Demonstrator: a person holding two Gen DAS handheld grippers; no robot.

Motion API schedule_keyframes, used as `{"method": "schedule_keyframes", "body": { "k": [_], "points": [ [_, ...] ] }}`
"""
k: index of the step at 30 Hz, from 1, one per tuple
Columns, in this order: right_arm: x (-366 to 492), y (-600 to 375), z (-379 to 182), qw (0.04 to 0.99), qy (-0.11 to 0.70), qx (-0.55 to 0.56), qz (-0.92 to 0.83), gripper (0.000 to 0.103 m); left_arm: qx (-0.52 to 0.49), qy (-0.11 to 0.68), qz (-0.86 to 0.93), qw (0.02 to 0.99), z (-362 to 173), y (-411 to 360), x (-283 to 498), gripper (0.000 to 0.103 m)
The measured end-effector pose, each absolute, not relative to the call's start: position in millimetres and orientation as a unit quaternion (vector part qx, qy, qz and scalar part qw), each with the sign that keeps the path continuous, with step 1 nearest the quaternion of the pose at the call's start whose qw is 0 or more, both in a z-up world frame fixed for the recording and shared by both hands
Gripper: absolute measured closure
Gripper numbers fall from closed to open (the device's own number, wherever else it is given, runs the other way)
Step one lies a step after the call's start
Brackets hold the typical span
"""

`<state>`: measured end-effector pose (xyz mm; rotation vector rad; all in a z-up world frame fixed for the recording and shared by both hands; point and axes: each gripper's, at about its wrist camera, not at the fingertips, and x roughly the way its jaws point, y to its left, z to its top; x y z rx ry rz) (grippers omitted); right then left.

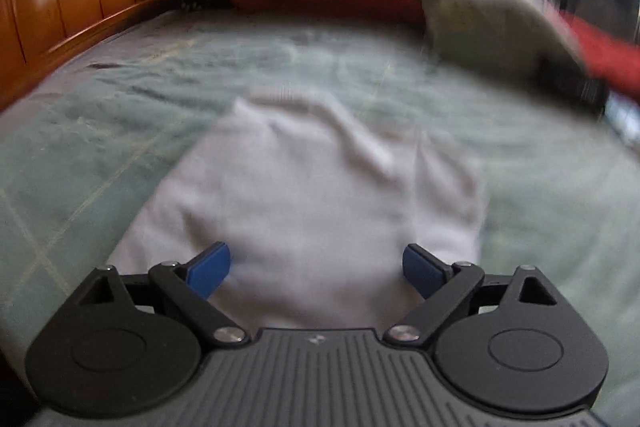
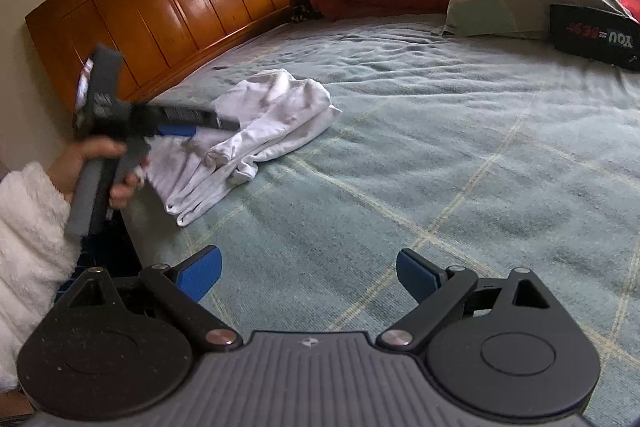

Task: Fold clothes
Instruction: 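Open the right gripper and release the folded white sweatshirt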

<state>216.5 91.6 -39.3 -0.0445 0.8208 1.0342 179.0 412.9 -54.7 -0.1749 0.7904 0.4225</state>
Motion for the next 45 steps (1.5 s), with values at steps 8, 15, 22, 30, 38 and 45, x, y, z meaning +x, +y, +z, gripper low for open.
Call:
{"method": "schedule_keyframes", "body": {
  "k": [8,15,22,30,38,45],
  "points": [
    [217.2,89.4,-36.0,0.791,0.379,-0.015,0.480,0.006,-0.074,0.369,0.172,0.910,-37.8,378.1,141.0,0.009],
    [213.4,88.8,-35.6,0.790,0.380,-0.021,0.481,0.006,-0.061,0.358,0.104,0.926,-47.4,333.0,109.2,0.009],
    [210.8,86.4,-33.9,0.791,0.379,-0.025,0.479,0.005,-0.086,0.363,0.080,0.924,-45.6,327.3,109.6,0.009],
    [212.8,83.6,-33.4,0.794,0.379,-0.026,0.474,0.005,-0.105,0.326,0.080,0.936,-34.3,340.8,147.9,0.006],
    [219.2,76.7,-37.6,0.796,0.384,-0.018,0.467,0.005,-0.134,0.336,0.063,0.930,-35.0,345.3,166.6,0.005],
    [219.4,71.5,-37.0,0.798,0.382,-0.017,0.465,0.005,-0.175,0.366,0.084,0.910,-54.9,358.0,194.7,0.003]
  ]
}}
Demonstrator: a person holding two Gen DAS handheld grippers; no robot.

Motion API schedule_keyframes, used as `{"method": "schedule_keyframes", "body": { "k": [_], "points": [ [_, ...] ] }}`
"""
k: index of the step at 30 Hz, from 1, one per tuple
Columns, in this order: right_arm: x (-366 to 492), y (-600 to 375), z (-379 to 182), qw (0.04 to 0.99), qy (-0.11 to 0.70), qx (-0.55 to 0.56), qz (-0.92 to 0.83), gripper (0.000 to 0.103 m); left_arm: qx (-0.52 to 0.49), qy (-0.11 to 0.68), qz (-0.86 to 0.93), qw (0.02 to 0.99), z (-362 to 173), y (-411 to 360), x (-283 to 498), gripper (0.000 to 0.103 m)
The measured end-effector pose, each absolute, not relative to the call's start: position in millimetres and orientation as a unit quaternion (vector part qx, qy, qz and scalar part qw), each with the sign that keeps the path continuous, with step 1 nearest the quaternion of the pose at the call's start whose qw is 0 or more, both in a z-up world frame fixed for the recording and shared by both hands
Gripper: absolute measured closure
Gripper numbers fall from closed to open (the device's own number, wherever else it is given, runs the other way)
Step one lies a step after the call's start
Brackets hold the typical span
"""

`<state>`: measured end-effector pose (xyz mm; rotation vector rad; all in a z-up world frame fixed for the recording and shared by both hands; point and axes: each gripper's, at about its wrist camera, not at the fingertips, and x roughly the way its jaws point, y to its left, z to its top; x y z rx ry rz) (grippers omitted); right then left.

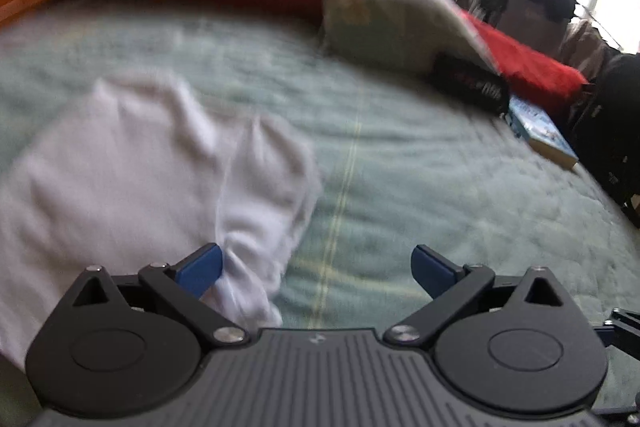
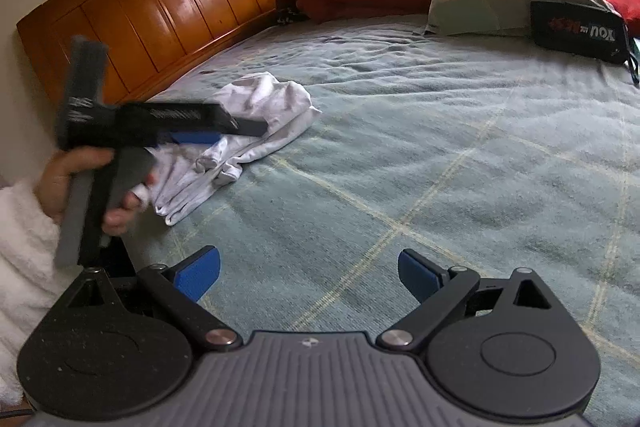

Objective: Fold clothes

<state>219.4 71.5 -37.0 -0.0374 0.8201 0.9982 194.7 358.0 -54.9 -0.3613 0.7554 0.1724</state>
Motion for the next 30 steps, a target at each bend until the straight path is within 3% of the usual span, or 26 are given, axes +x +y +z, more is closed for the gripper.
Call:
{"method": "schedule_keyframes", "body": {
  "k": [11,23,30],
  "points": [
    [210.7,40.5,-21.6,0.814,0.370,-0.012,0.447,0.003,-0.023,0.329,0.099,0.939,-18.0,286.6,131.9,0.001],
    [189.9,-15.8,-21.4,0.824,0.383,-0.012,0.417,0.000,-0.043,0.347,0.104,0.931,-31.5,236.6,87.3,0.001],
    [170.8,0.9,-28.7,0.795,0.401,-0.021,0.454,0.000,-0.063,0.336,0.139,0.929,-26.3,223.2,58.0,0.001]
  ]
}}
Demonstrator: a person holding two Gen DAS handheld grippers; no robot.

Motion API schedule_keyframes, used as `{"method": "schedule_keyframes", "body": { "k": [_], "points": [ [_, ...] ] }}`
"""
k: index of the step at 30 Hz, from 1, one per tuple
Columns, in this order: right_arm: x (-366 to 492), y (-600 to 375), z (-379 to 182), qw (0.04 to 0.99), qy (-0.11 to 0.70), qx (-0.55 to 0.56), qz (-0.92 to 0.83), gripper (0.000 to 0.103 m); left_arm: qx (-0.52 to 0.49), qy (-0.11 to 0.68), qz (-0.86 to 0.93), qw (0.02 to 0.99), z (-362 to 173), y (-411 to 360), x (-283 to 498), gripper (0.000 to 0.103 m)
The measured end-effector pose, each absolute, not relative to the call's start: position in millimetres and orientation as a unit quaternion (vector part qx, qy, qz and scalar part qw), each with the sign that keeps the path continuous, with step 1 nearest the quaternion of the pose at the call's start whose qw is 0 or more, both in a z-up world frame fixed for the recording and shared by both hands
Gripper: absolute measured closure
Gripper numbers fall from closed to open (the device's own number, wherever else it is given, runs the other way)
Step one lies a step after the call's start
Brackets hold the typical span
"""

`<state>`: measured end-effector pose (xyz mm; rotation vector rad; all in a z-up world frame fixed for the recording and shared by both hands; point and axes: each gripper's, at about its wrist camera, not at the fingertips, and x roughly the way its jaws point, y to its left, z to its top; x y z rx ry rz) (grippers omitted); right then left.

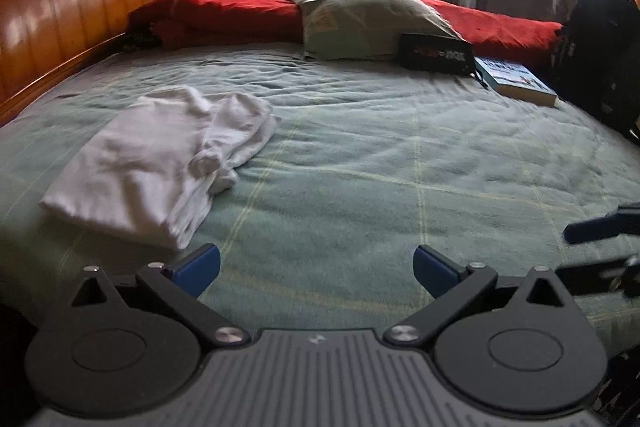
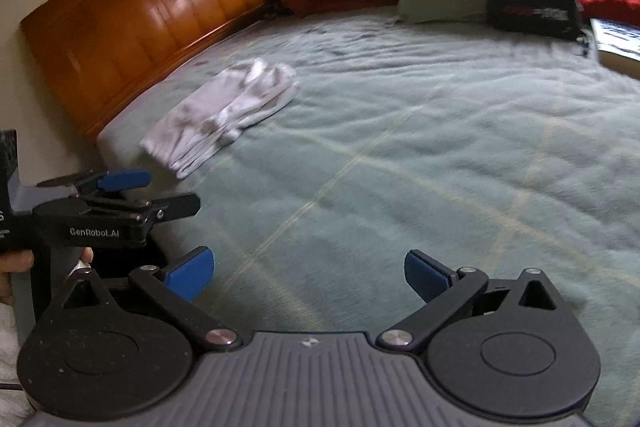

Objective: Fold clothes

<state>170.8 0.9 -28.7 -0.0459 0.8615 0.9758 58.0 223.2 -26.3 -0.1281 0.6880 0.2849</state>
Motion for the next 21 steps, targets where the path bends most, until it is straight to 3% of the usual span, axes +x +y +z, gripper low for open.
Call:
{"method": "schedule_keyframes", "body": {
  "k": [21],
  "points": [
    [128.5,80.8,-9.8,0.799,0.368,-0.109,0.463,0.000,-0.088,0.360,0.277,0.886,-2.0,225.7,-13.2,0.001]
  ]
}}
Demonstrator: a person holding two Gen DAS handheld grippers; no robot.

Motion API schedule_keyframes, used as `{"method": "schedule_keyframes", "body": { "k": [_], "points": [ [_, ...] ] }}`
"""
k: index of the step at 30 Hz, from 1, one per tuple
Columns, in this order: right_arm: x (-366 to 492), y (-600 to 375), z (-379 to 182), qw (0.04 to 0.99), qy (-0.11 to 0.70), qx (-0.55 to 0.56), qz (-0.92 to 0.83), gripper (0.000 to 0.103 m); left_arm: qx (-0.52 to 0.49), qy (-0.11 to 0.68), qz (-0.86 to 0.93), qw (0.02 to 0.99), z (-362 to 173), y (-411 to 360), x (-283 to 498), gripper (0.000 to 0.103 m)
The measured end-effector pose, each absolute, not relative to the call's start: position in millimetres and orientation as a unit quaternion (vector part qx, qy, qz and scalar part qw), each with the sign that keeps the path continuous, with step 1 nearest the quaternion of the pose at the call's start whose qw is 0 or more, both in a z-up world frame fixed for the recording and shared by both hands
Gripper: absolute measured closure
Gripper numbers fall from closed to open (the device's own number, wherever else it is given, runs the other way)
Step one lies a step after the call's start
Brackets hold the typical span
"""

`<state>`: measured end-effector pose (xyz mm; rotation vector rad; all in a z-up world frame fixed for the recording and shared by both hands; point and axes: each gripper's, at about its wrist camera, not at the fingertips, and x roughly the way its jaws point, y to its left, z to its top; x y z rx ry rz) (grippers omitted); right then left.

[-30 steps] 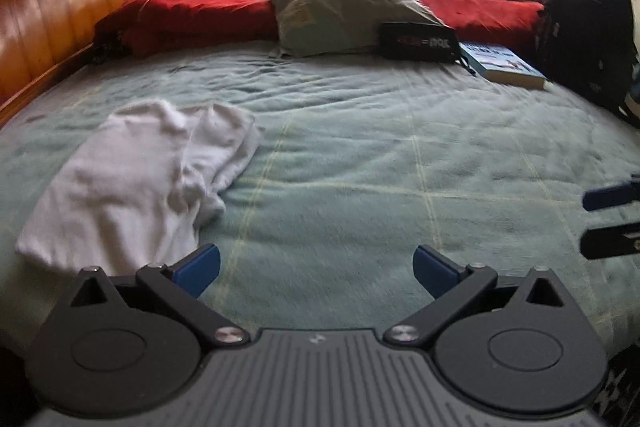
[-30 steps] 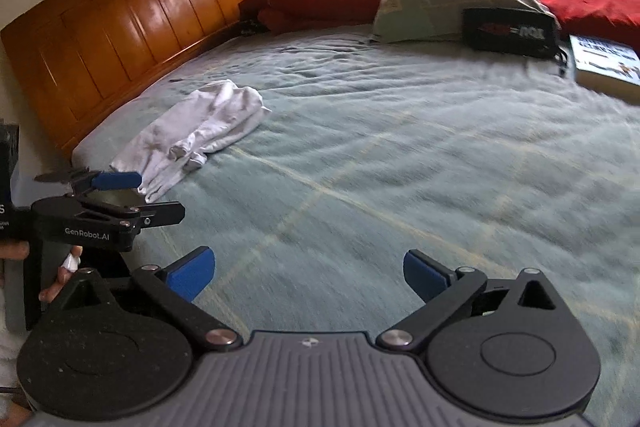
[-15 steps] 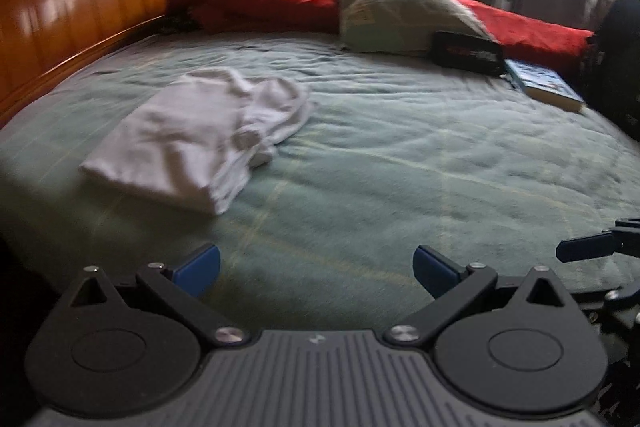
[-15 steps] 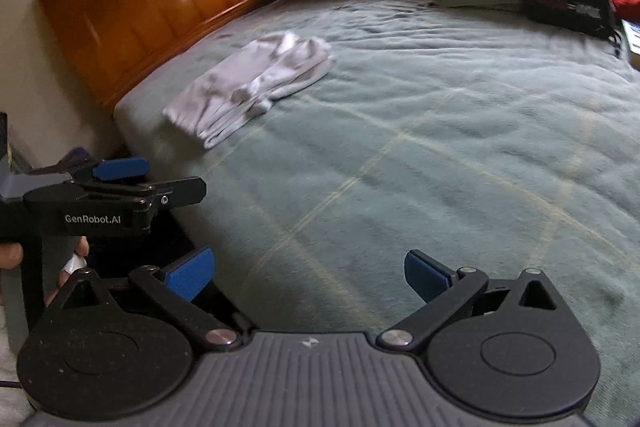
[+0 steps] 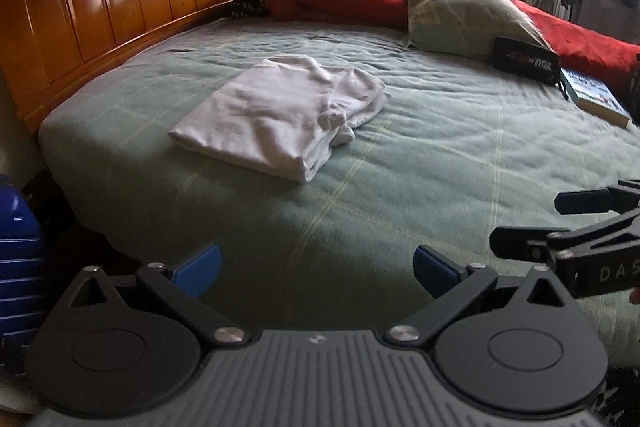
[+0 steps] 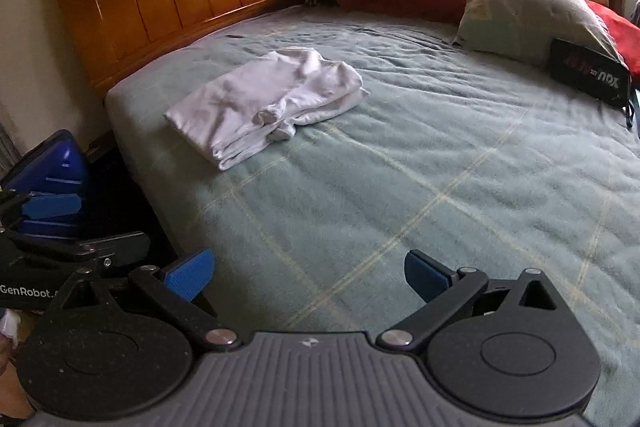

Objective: Fold clothes

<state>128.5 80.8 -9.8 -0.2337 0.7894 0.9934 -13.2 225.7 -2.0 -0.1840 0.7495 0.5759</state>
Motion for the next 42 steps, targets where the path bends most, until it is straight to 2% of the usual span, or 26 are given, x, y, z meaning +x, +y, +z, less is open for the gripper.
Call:
{"method": "schedule_keyframes", "body": {
  "k": [6,26,42],
  "points": [
    [110.6,72.5,-11.0,0.798,0.371,-0.102,0.463,0.000,-0.066,0.358,0.287,0.886,1.5,213.9,-28.4,0.001],
    [41.0,27.5,19.5,0.816,0.313,-0.100,0.475,0.000,-0.048,0.335,0.270,0.901,10.3,170.6,-79.2,0.001],
    [28.1,22.7,26.6,0.810,0.306,-0.096,0.491,0.000,-0.053,0.335,0.270,0.901,13.1,165.8,-87.2,0.001]
  ]
}}
